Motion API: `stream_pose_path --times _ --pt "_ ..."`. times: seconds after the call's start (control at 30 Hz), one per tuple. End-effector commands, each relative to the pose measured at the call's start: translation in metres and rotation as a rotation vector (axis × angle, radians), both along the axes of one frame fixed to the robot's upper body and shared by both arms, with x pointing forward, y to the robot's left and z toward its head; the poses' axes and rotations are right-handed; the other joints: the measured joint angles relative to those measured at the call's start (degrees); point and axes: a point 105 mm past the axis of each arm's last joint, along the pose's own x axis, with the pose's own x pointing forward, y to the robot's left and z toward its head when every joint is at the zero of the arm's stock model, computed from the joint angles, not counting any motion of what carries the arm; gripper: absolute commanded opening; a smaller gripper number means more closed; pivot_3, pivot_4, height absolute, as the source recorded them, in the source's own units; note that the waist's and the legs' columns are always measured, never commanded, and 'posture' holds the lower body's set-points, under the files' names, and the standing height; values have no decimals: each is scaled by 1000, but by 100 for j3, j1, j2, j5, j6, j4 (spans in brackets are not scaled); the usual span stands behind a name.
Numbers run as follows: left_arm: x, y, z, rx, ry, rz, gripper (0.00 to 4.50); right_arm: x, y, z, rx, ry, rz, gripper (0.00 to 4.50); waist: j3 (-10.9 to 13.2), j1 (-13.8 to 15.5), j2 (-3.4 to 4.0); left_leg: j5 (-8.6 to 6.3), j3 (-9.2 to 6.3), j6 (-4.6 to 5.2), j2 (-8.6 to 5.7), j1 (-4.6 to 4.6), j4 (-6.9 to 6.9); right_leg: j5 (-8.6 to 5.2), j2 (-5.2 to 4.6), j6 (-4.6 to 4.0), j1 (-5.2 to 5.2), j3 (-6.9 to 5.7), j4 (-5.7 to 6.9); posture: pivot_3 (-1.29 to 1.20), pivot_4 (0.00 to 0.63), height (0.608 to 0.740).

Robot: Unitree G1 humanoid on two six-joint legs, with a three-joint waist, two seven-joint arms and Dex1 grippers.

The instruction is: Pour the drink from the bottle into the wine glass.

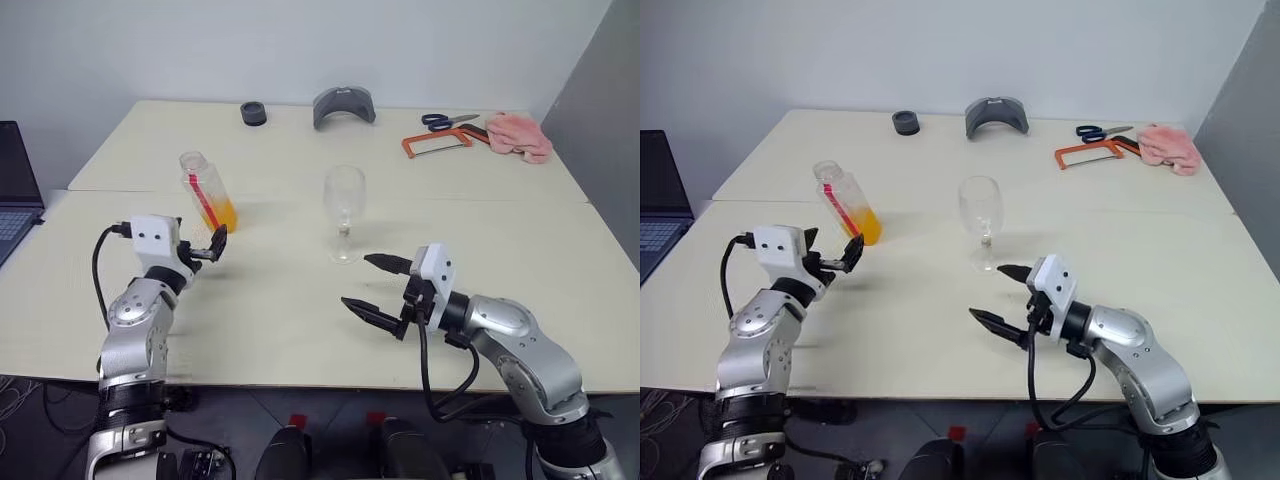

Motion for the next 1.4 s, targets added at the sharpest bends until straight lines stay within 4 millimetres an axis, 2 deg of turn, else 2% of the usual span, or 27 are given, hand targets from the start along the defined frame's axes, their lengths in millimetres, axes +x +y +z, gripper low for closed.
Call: stream_pose_path --times 0.03,0.37,0.9,1.0,1.23,1.3,1.4 --pt "7 1 12 27 -42 6 4500 -5 6 13 -3 -57 32 4455 0 0 0 0 0 0 0 0 0 0 0 0 0 0 0 0 150 740" --pt "25 4 16 43 -37 -4 4500 -3 10 15 -20 -67 49 4455 0 2 -1 0 -5 -1 0 -4 1 0 0 0 -1 -5 -1 0 150 740" --pt "53 2 33 33 -77 -30 4500 0 17 15 -32 -89 69 4455 0 1 -4 1 -6 -1 -7 -7 2 0 1 0 -2 -9 -1 0 150 740" --pt "55 3 35 29 -83 -31 3907 1 18 15 -31 -93 69 4500 -1 1 -4 1 -6 -1 -9 -7 3 0 1 0 -3 -8 0 0 150 740" --pt "58 1 37 28 -91 -45 1874 2 19 15 -35 -110 67 4500 -1 0 -4 1 -7 -1 -8 -8 3 0 1 0 -4 -9 1 0 150 740" --pt "58 1 37 27 -94 -50 1692 2 19 16 -33 -116 66 4500 -1 0 -4 1 -7 -1 -8 -9 3 0 1 0 -4 -8 0 0 150 740" --pt "57 -2 38 22 -106 -66 1684 3 18 20 -25 -132 53 4500 -1 0 -4 1 -8 -1 -8 -9 3 0 1 0 -4 -9 0 0 150 740"
